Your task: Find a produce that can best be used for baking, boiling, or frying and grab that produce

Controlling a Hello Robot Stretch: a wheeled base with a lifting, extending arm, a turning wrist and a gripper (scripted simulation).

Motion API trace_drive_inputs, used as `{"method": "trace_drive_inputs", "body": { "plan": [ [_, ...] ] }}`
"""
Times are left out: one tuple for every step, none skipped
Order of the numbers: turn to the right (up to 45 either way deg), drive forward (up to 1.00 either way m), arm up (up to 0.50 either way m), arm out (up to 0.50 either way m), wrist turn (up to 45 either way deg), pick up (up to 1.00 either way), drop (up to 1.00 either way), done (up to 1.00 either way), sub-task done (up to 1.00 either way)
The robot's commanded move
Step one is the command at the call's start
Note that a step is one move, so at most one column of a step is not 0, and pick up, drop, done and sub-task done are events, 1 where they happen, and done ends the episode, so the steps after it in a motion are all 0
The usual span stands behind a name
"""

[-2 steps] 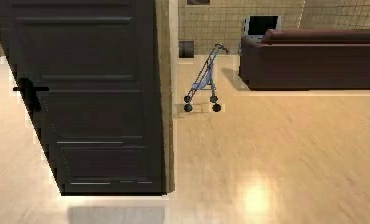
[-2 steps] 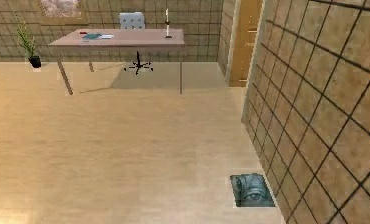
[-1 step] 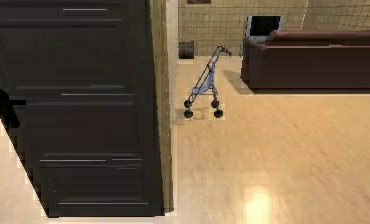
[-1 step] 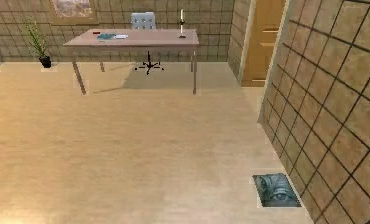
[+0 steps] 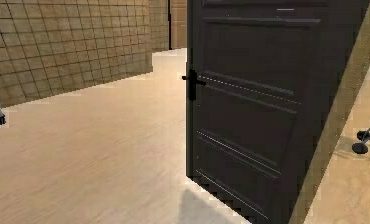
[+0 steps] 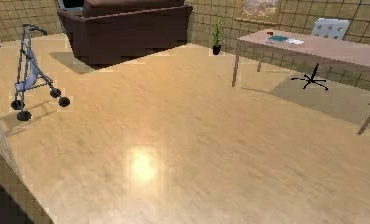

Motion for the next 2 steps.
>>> {"method": "trace_drive_inputs", "body": {
  "plan": [
    [-30.0, 0.00, 0.00, 0.00, 0.0, 0.00, 0.00, 0.00, 0.00],
    [0.0, 1.00, 0.00, 0.00, 0.0, 0.00, 0.00, 0.00, 0.00]
  ]
}}
